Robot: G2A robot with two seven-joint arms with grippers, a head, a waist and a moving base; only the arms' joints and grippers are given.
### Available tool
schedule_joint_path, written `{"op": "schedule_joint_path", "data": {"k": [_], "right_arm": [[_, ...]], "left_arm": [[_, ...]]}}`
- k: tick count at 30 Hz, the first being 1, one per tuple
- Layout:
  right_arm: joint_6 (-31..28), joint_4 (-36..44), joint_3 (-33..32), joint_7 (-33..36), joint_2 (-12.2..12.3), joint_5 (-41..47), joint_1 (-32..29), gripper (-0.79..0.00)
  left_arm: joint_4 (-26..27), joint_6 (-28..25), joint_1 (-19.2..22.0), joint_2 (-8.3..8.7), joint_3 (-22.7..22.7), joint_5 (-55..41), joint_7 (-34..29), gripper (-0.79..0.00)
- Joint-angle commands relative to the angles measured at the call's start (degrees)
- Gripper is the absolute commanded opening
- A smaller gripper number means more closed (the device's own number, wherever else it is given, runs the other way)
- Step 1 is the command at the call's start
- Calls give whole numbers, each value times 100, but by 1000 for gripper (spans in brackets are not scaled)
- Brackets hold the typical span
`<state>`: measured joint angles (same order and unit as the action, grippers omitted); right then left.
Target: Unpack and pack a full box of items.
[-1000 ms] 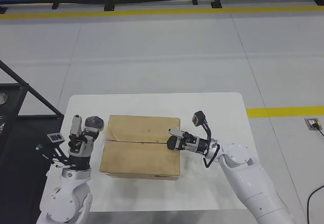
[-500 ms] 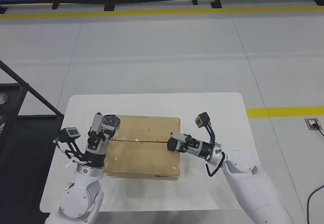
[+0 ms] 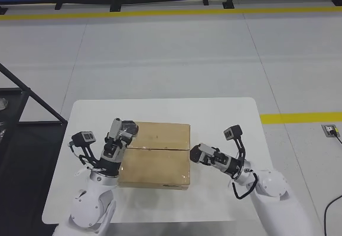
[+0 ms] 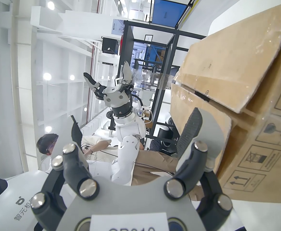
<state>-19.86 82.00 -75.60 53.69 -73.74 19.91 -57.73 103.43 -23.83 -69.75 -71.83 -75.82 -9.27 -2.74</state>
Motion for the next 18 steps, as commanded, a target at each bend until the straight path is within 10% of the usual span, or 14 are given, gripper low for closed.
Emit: {"op": "schedule_joint_path", "data": {"k": [1,18], "right_arm": [[-24,63,-91,-14,27,24,-135,0],[-260,148,-478,51,173,286,-687,0]], "left_arm": [[-24,30,52,-18,91,51,-37,0],[-384,259,352,-167,685,436,-112,0]]}}
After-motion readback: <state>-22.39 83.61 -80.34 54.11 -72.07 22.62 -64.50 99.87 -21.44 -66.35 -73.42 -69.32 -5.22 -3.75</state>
